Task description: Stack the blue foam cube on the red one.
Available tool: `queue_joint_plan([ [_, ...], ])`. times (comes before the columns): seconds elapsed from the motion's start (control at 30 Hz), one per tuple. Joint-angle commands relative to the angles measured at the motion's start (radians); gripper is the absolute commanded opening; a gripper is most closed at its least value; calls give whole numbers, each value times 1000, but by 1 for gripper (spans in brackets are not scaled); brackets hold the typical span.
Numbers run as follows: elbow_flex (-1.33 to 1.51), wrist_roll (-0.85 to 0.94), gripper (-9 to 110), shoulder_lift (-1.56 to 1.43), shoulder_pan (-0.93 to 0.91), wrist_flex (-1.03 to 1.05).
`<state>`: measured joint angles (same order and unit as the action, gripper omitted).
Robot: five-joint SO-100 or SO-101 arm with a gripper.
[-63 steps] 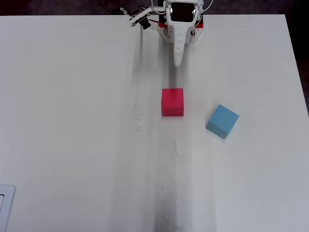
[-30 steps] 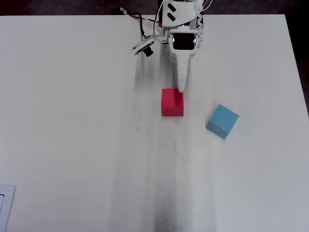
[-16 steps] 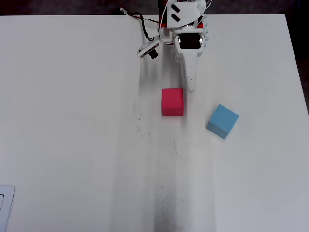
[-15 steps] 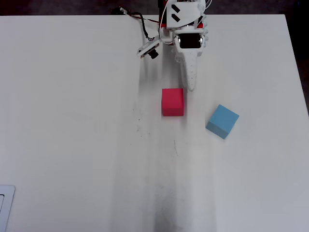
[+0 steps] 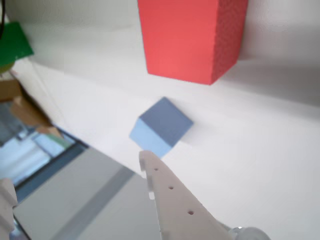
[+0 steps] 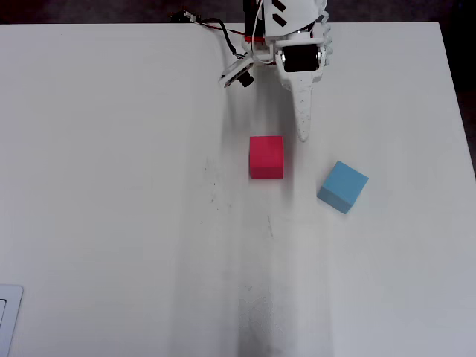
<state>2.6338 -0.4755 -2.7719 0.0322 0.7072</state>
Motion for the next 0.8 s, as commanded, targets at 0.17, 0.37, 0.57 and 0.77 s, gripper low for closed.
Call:
queue_joint_plan([
  [0.17,-499,-270,38,403,35,179],
  [0.37,-661,-449,41,623,69,252],
  [0.57,-764,-558,42,861,132,299],
  [0.77,-836,-620,43,1031,213,333],
])
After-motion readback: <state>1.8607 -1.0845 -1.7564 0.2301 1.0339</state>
